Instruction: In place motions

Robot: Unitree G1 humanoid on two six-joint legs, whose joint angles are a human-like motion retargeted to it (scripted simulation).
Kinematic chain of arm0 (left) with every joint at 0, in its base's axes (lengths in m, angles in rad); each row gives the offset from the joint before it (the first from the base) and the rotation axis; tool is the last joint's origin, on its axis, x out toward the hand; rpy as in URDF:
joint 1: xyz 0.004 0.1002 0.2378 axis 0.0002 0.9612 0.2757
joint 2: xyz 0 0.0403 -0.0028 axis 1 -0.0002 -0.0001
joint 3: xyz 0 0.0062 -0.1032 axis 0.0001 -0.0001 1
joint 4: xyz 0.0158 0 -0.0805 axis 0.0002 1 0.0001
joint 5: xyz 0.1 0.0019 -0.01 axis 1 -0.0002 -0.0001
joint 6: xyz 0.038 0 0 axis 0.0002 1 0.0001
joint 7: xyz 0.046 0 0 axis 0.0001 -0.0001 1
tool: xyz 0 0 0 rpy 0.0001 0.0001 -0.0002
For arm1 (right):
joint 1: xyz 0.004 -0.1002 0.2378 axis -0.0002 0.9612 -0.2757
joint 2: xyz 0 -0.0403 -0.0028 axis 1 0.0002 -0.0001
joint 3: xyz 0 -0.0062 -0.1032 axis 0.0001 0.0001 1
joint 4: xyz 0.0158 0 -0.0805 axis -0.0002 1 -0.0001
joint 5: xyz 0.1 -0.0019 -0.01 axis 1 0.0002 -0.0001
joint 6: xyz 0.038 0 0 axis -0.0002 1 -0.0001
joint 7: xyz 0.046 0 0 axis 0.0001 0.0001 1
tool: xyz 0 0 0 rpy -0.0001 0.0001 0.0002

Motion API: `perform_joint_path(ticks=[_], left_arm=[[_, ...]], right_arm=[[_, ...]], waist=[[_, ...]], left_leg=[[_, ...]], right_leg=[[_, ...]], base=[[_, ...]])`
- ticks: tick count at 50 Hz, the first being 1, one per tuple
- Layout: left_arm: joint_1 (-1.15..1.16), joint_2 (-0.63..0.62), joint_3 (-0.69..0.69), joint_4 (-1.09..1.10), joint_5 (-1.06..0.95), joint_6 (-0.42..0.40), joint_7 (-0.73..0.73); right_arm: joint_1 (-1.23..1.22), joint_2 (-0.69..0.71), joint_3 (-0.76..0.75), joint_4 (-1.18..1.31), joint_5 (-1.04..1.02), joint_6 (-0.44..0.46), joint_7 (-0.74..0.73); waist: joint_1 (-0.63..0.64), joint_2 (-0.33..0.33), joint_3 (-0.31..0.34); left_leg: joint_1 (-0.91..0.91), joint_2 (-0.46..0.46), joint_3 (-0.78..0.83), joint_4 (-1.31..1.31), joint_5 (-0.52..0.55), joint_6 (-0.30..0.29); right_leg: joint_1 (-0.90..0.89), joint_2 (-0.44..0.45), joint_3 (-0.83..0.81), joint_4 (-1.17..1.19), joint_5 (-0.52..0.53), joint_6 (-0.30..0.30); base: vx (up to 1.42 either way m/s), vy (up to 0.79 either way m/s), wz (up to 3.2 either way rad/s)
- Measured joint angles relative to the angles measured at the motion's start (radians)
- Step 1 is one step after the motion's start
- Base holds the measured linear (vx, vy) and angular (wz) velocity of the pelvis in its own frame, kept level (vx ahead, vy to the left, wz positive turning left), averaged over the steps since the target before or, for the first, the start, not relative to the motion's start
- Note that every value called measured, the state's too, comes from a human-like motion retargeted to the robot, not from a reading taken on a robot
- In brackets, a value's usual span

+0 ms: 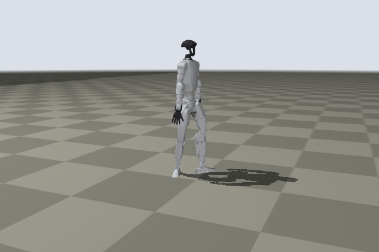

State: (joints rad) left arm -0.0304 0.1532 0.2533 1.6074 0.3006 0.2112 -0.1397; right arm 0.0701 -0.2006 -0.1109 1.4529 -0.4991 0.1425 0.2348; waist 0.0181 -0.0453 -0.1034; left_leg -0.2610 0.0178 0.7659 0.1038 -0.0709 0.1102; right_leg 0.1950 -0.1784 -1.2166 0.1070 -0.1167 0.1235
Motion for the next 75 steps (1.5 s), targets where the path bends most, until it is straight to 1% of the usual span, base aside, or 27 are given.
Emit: perform_joint_path(ticks=[5, 8, 13, 15, 18, 20, 22, 24, 29, 33, 34, 35, 36, 37, 38, 40, 42, 47, 49, 52, 55, 57, 62, 65, 70, 73, 75], left_arm=[[0.159, 0.012, 0.103, 0.009, -0.062, -0.013, -0.028], [0.202, 0.003, 0.143, 0.049, -0.072, 0.014, -0.021], [0.247, -0.044, 0.178, 0.014, -0.085, 0.009, -0.06], [0.237, -0.068, 0.17, -0.014, -0.07, 0.0, -0.08], [0.19, -0.094, 0.132, -0.042, -0.066, 0.003, -0.077], [0.154, -0.1, 0.099, -0.061, -0.064, 0.005, -0.071], [0.117, -0.098, 0.063, -0.082, -0.06, 0.001, -0.068], [0.081, -0.091, 0.027, -0.107, -0.055, -0.006, -0.068], [0.01, -0.064, -0.04, -0.174, -0.039, -0.026, -0.079], [-0.021, -0.057, -0.072, -0.202, -0.039, -0.035, -0.077], [-0.027, -0.057, -0.077, -0.199, -0.043, -0.037, -0.076], [-0.032, -0.057, -0.083, -0.193, -0.049, -0.038, -0.076], [-0.036, -0.057, -0.083, -0.183, -0.046, -0.037, -0.082], [-0.039, -0.059, -0.085, -0.172, -0.041, -0.036, -0.086], [-0.041, -0.065, -0.094, -0.16, -0.032, -0.036, -0.088], [-0.044, -0.086, -0.101, -0.126, -0.031, -0.032, -0.069], [-0.045, -0.101, -0.103, -0.089, -0.055, -0.036, -0.045], [-0.01, -0.116, -0.121, -0.04, -0.043, -0.044, -0.074], [-0.004, -0.113, -0.125, -0.046, -0.026, -0.044, -0.074], [-0.014, -0.102, -0.14, -0.053, -0.015, -0.047, -0.088], [-0.037, -0.081, -0.187, -0.058, 0.005, -0.045, -0.145], [-0.053, -0.072, -0.222, -0.058, 0.021, -0.045, -0.167], [-0.075, -0.063, -0.282, -0.068, 0.039, -0.051, -0.186], [-0.077, -0.06, -0.292, -0.07, 0.04, -0.054, -0.188], [-0.075, -0.054, -0.282, -0.065, 0.06, -0.051, -0.189], [-0.055, -0.051, -0.249, -0.067, 0.073, -0.05, -0.181], [-0.039, -0.051, -0.216, -0.066, 0.083, -0.048, -0.174]], right_arm=[[-0.06, 0.08, 0.003, -0.095, 0.074, -0.024, 0.039], [-0.072, 0.124, 0.006, -0.151, 0.149, -0.049, 0.094], [-0.069, 0.153, 0.024, -0.214, 0.184, -0.067, 0.142], [-0.057, 0.136, 0.028, -0.22, 0.159, -0.069, 0.127], [-0.05, 0.102, 0.04, -0.197, 0.116, -0.064, 0.071], [-0.054, 0.086, 0.049, -0.158, 0.093, -0.045, 0.018], [-0.058, 0.084, 0.049, -0.113, 0.078, -0.018, -0.054], [-0.056, 0.084, 0.041, -0.079, 0.079, -0.003, -0.108], [-0.034, 0.093, 0.017, -0.03, 0.118, -0.002, -0.091], [-0.011, 0.101, 0.01, 0.006, 0.124, 0.017, -0.037], [-0.008, 0.103, 0.012, 0.015, 0.116, 0.022, -0.024], [-0.004, 0.105, 0.014, 0.025, 0.106, 0.028, -0.01], [-0.002, 0.106, 0.02, 0.03, 0.091, 0.032, 0.0], [0.001, 0.107, 0.022, 0.032, 0.074, 0.037, 0.009], [0.005, 0.111, 0.017, 0.03, 0.056, 0.044, 0.015], [0.008, 0.113, 0.022, 0.01, 0.005, 0.052, 0.02], [0.007, 0.115, 0.034, -0.017, -0.046, 0.038, 0.015], [-0.003, 0.112, 0.062, -0.047, -0.118, 0.016, -0.033], [-0.002, 0.116, 0.058, -0.048, -0.092, 0.008, -0.036], [0.001, 0.124, 0.047, -0.044, -0.036, -0.005, -0.017], [0.001, 0.131, 0.035, -0.038, -0.006, -0.009, -0.007], [0.004, 0.131, 0.033, -0.042, -0.009, -0.015, -0.01], [-0.01, 0.13, 0.04, -0.061, -0.023, -0.019, -0.005], [-0.027, 0.129, 0.048, -0.078, -0.025, -0.015, -0.002], [-0.052, 0.105, 0.075, -0.09, -0.052, 0.005, -0.006], [-0.057, 0.081, 0.092, -0.073, -0.086, 0.016, 0.0], [-0.06, 0.071, 0.093, -0.055, -0.091, 0.021, 0.009]], waist=[[0.034, -0.024, 0.002], [0.041, -0.019, -0.004], [0.031, 0.014, -0.007], [0.039, 0.06, -0.001], [0.009, 0.149, 0.021], [-0.032, 0.172, 0.032], [-0.091, 0.175, 0.032], [-0.125, 0.183, 0.038], [-0.183, 0.165, 0.051], [-0.234, 0.089, 0.058], [-0.238, 0.069, 0.062], [-0.241, 0.05, 0.067], [-0.199, 0.03, 0.056], [-0.174, 0.017, 0.048], [-0.179, 0.019, 0.045], [-0.125, 0.011, 0.055], [-0.142, 0.021, 0.067], [-0.356, 0.056, 0.019], [-0.371, 0.055, 0.015], [-0.348, 0.045, 0.022], [-0.203, 0.037, 0.042], [-0.156, 0.034, 0.049], [-0.18, 0.051, 0.067], [-0.237, 0.07, 0.076], [-0.293, 0.098, 0.079], [-0.301, 0.112, 0.062], [-0.294, 0.118, 0.046]], left_leg=[[0.007, -0.03, -0.042, 0.016, 0.009, 0.022], [0.019, -0.037, -0.043, 0.014, -0.004, 0.014], [0.045, -0.063, -0.092, -0.007, -0.024, 0.02], [0.06, -0.044, -0.131, -0.011, -0.033, 0.014], [0.082, 0.01, -0.208, -0.01, -0.036, 0.007], [0.087, 0.005, -0.256, -0.024, -0.024, 0.018], [0.079, -0.022, -0.309, -0.049, 0.004, 0.034], [0.072, -0.027, -0.343, -0.064, 0.025, 0.043], [0.061, -0.059, -0.409, -0.082, 0.059, 0.054], [0.087, -0.152, -0.457, -0.09, 0.073, 0.068], [0.104, -0.174, -0.468, -0.093, 0.073, 0.072], [0.122, -0.194, -0.482, -0.097, 0.072, 0.074], [0.121, -0.204, -0.458, -0.098, 0.069, 0.073], [0.12, -0.212, -0.451, -0.098, 0.067, 0.073], [0.119, -0.217, -0.479, -0.092, 0.07, 0.075], [0.136, -0.217, -0.461, -0.094, 0.071, 0.071], [0.149, -0.215, -0.49, -0.09, 0.075, 0.074], [0.178, -0.246, -0.684, -0.106, 0.084, 0.067], [0.179, -0.246, -0.69, -0.108, 0.091, 0.06], [0.167, -0.241, -0.656, -0.095, 0.098, 0.057], [0.154, -0.219, -0.488, -0.094, 0.093, 0.076], [0.15, -0.202, -0.411, -0.096, 0.087, 0.072], [0.141, -0.166, -0.307, -0.105, 0.069, 0.057], [0.127, -0.14, -0.262, -0.104, 0.053, 0.051], [0.106, -0.094, -0.18, -0.103, 0.01, 0.04], [0.102, -0.068, -0.127, -0.109, -0.018, 0.021], [0.099, -0.048, -0.082, -0.11, -0.034, 0.006]], right_leg=[[0.011, -0.039, 0.042, 0.014, -0.023, 0.011], [0.017, -0.051, 0.049, 0.018, -0.013, 0.019], [0.055, -0.052, 0.023, 0.034, 0.059, 0.006], [0.061, -0.068, 0.05, 0.116, 0.131, -0.035], [0.008, -0.125, 0.177, 0.371, 0.186, -0.17], [-0.091, -0.181, 0.339, 0.567, 0.186, -0.177], [-0.208, -0.116, 0.559, 0.632, 0.171, -0.112], [-0.27, -0.018, 0.683, 0.619, 0.147, -0.08], [-0.342, 0.114, 0.818, 0.434, 0.044, -0.058], [-0.359, 0.154, 0.93, 0.149, -0.002, 0.004], [-0.354, 0.164, 0.932, 0.091, 0.038, -0.04], [-0.348, 0.18, 0.931, 0.037, 0.101, -0.112], [-0.334, 0.159, 0.945, 0.049, 0.05, -0.084], [-0.32, 0.139, 0.915, 0.057, 0.018, -0.066], [-0.306, 0.121, 0.793, 0.056, 0.02, -0.072], [-0.304, 0.124, 0.911, 0.064, 0.013, -0.047], [-0.274, 0.097, 0.775, 0.056, 0.015, -0.054], [-0.245, 0.064, 0.603, 0.055, -0.019, -0.036], [-0.24, 0.055, 0.587, 0.055, -0.022, -0.036], [-0.235, 0.065, 0.605, 0.047, -0.018, -0.053], [-0.25, 0.111, 0.756, 0.054, -0.018, -0.078], [-0.264, 0.129, 0.827, 0.059, 0.003, -0.092], [-0.318, 0.186, 0.869, 0.07, -0.01, -0.158], [-0.331, 0.187, 0.735, 0.063, -0.052, -0.186], [-0.24, 0.142, 0.213, 0.011, -0.086, -0.165], [-0.186, 0.123, -0.004, 0.001, -0.025, -0.177], [-0.179, 0.099, -0.011, 0.018, 0.035, -0.19]], base=[[-0.05, 0.19, -0.42], [-0.06, 0.17, -0.17], [-0.06, 0.25, 0.42], [-0.05, 0.27, 0.69], [-0.09, 0.23, 1.19], [-0.11, 0.19, 1.62], [-0.14, 0.07, 1.86], [-0.16, 0.06, 1.44], [-0.1, 0.05, 1.22], [0.03, -0.01, 1.39], [0.14, -0.01, 0.98], [0.17, -0.01, 0.19], [0.17, -0.01, -0.28], [0.16, 0.02, -0.1], [0.16, 0.05, 0.38], [0.13, 0.06, 0.2], [0.07, 0.01, 0.67], [0.11, 0.01, 2.03], [0.03, 0.03, 0.57], [0.02, 0.04, -0.42], [-0.01, 0.02, -2.29], [-0.07, 0.02, -1.76], [-0.08, 0.03, -1.14], [0.0, 0.03, -1.29], [0.07, 0.0, -1.84], [0.24, -0.08, -2.27], [0.33, -0.15, -2.37]])
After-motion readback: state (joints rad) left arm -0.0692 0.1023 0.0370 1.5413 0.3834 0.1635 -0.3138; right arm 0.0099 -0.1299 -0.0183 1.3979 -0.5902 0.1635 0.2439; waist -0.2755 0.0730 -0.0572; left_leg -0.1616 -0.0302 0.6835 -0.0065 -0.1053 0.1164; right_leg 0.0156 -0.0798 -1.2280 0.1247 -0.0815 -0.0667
